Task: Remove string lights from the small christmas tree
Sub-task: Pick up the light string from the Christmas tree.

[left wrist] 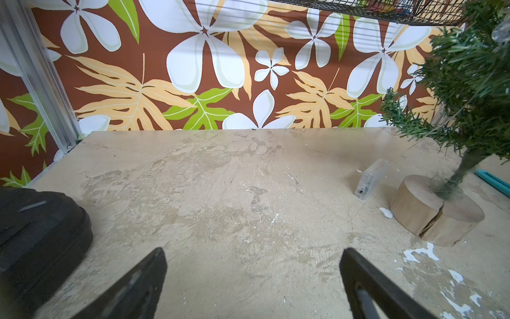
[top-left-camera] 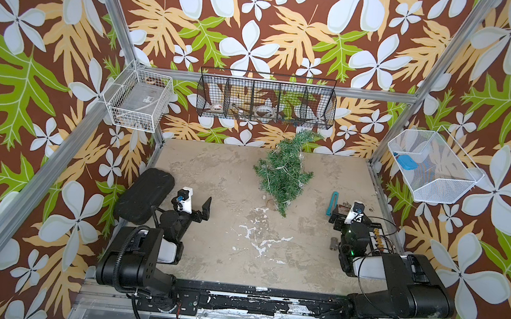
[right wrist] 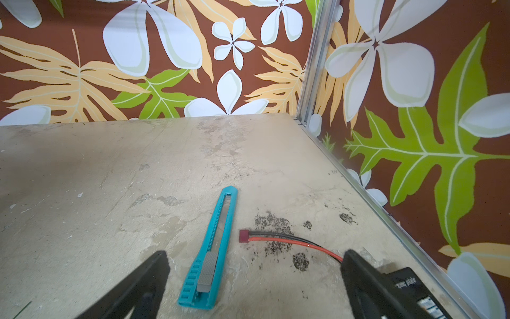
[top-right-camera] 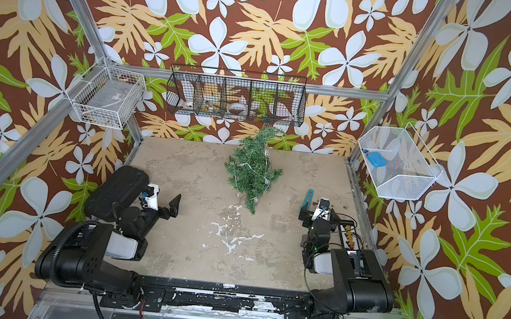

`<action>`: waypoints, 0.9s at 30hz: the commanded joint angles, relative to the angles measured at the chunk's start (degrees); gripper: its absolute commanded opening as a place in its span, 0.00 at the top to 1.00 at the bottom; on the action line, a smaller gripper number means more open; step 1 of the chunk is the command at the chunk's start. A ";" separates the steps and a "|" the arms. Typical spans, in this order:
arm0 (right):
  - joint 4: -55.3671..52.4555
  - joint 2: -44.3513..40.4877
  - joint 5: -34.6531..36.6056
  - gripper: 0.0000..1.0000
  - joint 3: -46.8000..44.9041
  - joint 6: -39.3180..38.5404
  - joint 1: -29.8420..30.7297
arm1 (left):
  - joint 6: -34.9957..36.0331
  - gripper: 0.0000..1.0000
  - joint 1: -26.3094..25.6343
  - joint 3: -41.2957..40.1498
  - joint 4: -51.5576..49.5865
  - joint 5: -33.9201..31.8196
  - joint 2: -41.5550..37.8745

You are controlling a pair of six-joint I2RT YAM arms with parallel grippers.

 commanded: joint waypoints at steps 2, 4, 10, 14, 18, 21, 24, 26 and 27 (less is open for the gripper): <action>1.57 0.04 0.53 0.00 0.03 -0.28 0.01 | 0.49 0.00 -0.04 0.02 1.22 0.24 -0.25; 1.64 0.06 0.54 0.00 -0.02 -0.28 -0.01 | 0.81 0.00 -0.09 -0.10 1.37 0.68 -0.38; -16.21 -5.33 2.28 0.00 7.00 0.23 0.45 | 0.04 0.00 -0.68 -0.20 -4.25 -2.15 -7.03; -43.23 -8.73 1.23 0.00 22.50 3.67 0.42 | -4.68 0.00 -0.83 4.94 -23.86 -5.20 -19.14; -54.26 -14.46 -3.99 0.00 29.71 5.73 0.42 | -16.01 0.00 -2.23 2.08 -22.51 -5.37 -28.37; -59.22 -20.08 -1.35 0.00 32.50 14.34 0.47 | -29.99 0.00 -2.48 -0.89 -21.90 0.93 -33.86; -78.18 -23.58 15.87 0.00 34.88 43.03 -0.13 | -29.47 0.00 -2.89 -2.03 -19.86 19.18 -34.81; -73.92 -26.34 2.46 0.00 32.26 40.46 -4.79 | -29.51 0.00 -3.88 -2.47 -20.99 22.45 -34.81; -70.49 -27.73 -4.04 0.00 30.50 38.71 -6.13 | -29.20 0.00 -4.08 -2.64 -23.33 22.49 -34.97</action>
